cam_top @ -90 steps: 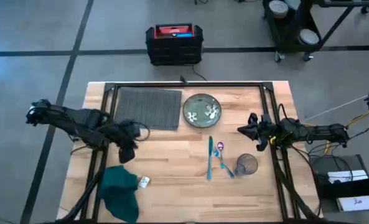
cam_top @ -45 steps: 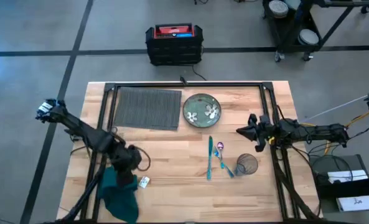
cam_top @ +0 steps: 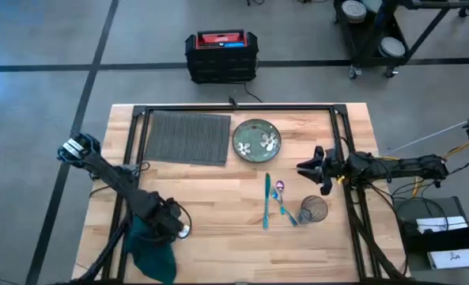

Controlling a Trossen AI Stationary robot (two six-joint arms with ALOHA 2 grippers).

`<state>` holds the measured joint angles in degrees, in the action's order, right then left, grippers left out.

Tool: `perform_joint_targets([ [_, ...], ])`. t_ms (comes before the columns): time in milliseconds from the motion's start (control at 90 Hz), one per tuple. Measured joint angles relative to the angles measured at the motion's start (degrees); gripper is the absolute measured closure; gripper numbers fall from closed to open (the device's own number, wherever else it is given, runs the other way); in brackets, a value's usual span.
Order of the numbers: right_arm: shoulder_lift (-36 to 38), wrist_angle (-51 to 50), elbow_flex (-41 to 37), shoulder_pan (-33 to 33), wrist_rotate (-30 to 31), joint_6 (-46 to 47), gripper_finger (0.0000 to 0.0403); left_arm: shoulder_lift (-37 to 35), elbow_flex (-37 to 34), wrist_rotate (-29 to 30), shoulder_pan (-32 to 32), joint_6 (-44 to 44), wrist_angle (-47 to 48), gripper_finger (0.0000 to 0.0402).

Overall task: Set table place
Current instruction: Fold the green napkin

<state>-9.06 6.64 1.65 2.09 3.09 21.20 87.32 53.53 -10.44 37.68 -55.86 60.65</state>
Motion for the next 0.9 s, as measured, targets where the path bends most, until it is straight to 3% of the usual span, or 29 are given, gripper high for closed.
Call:
perform_joint_targets([
  [200, -0.1, 0.0, 0.0, 0.0, 0.0, -3.3, 0.0229, 4.0, -2.7, 0.2, -1.3, 3.7, -5.2, 0.0386],
  [344, -0.7, -0.1, 2.8, 0.0, 0.1, -4.8, 0.0231, 2.3, -0.6, 2.9, -4.6, 5.6, -5.8, 0.0398],
  [522, -5.8, -0.1, 10.3, 0.0, 2.3, -11.4, 0.0250, -4.2, 3.9, 17.2, -10.9, 10.2, -6.7, 0.0400],
  [678, -16.6, -0.4, 16.7, 0.0, 3.1, -15.5, 0.0268, -9.6, 4.5, 25.9, -17.9, 18.8, -14.9, 0.0401],
  [900, -38.9, -0.5, 25.5, 0.0, 3.1, -15.2, 0.0272, -11.2, 4.0, 26.6, -25.2, 30.8, -28.8, 0.0401],
])
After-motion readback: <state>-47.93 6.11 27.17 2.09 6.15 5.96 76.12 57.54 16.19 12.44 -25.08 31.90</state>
